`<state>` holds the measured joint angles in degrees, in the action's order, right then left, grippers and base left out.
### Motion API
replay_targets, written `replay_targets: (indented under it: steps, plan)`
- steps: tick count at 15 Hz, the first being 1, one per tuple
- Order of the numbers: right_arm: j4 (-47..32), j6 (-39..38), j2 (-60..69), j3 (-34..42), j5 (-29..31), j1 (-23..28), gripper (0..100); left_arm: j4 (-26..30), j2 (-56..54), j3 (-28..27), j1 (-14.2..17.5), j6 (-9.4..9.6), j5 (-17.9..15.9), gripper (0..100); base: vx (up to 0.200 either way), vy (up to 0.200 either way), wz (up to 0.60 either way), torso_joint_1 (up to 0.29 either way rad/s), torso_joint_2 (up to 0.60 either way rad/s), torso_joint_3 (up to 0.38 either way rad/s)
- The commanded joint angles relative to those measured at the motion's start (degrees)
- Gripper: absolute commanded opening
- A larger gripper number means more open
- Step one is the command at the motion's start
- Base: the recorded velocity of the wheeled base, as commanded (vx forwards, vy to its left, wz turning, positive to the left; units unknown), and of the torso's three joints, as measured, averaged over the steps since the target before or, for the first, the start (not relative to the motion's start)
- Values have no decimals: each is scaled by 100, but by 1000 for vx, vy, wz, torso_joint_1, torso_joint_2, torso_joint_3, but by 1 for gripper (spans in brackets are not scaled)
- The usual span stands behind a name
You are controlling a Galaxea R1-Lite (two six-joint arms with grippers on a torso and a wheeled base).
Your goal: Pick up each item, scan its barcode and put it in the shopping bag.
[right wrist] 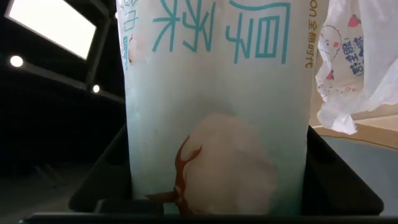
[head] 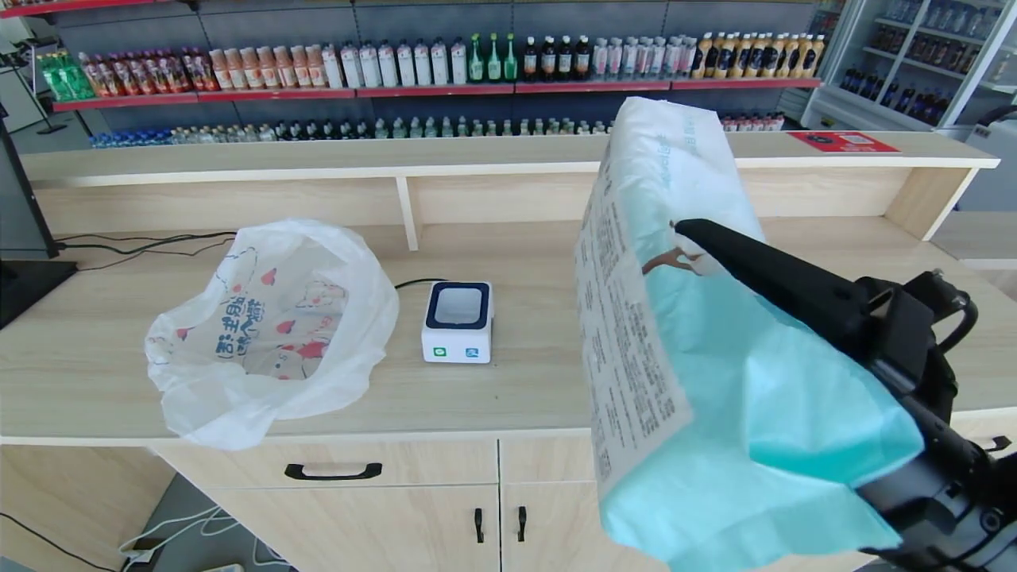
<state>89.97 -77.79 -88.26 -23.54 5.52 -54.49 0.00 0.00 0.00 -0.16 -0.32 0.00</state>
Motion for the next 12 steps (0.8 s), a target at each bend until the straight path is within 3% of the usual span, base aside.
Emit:
replay_targets:
  steps: [1,4,7,10,12]
  plan:
    - [3,-580,512,271,1,-44,0,0,0,0,-2,-3,0,0,0,0,0,0,0,0]
    - [3,-1555,1575,1088,-139,-624,0,0,0,0,-2,-3,0,0,0,0,0,0,0,0]
    - [3,-2021,2217,1704,-1097,-1151,0,0,0,0,-2,-3,0,0,0,0,0,0,0,0]
    - [3,-2882,2067,1554,-1255,-1160,0,0,0,0,-2,-3,0,0,0,0,0,0,0,0]
    - [3,-2997,1733,1422,-1299,-1151,0,0,0,0,-2,-3,0,0,0,0,0,0,0,0]
